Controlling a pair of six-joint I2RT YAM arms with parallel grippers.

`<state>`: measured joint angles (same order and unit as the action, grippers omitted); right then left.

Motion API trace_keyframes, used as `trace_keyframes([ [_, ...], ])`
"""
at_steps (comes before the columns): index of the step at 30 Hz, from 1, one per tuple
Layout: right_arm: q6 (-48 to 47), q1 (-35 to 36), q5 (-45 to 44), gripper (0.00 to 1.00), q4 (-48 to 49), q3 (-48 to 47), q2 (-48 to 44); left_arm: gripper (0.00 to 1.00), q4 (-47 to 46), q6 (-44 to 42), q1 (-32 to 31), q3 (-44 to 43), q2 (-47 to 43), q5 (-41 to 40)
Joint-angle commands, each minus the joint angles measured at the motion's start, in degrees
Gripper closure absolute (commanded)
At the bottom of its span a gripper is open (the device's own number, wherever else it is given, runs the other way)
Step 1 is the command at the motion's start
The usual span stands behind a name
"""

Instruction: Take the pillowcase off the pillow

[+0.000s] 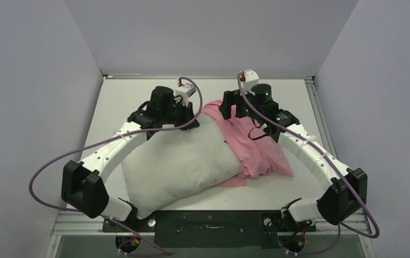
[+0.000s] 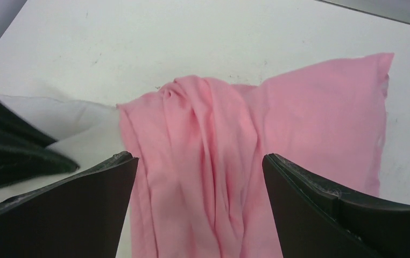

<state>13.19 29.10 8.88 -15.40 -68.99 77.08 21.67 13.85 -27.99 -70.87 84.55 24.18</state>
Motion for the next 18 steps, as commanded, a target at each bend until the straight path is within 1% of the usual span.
trace_keyframes([
  [1, -1.66, 0.90, -1.06, 0.10, -1.08, -5.41, 3.62, 1.00, 2.04, -3.38, -4.13, 1.20, -6.33, -4.71],
  [6, -3.06, 1.73, -1.08, 0.10, -2.94, -8.23, 8.00, 1.00, 3.69, -5.13, -7.39, 1.94, -8.86, -9.08],
  [8, -3.91, 2.23, -1.22, 0.08, -3.82, -8.92, 9.66, 1.00, 4.34, -5.51, -7.89, 2.08, -9.28, -10.06],
  [10, -4.81, 2.59, -1.57, 0.03, -4.90, -9.32, 10.82, 1.00, 4.85, -5.81, -8.12, 2.12, -9.60, -10.77],
  [11, -5.22, 2.70, -2.15, 0.04, -5.54, -9.51, 11.34, 1.00, 5.13, -5.96, -8.22, 2.19, -9.78, -11.08],
  [13, -6.18, 2.71, -3.77, 0.15, -6.94, -9.88, 12.26, 1.00, 5.45, -6.19, -8.24, 2.27, -10.19, -11.67],
  [14, -6.69, 2.71, -4.44, 0.23, -7.61, -10.17, 12.56, 1.00, 5.60, -6.27, -8.26, 2.23, -10.34, -12.16],
  [15, -7.18, 2.71, -5.07, 0.34, -8.31, -10.44, 13.00, 1.00, 5.77, -6.44, -8.29, 2.31, -10.67, -12.74],
  [18, -8.48, 2.71, -6.81, 0.59, -9.80, -10.89, 13.57, 1.00, 6.41, -6.79, -8.26, 2.11, -11.37, -14.02],
])
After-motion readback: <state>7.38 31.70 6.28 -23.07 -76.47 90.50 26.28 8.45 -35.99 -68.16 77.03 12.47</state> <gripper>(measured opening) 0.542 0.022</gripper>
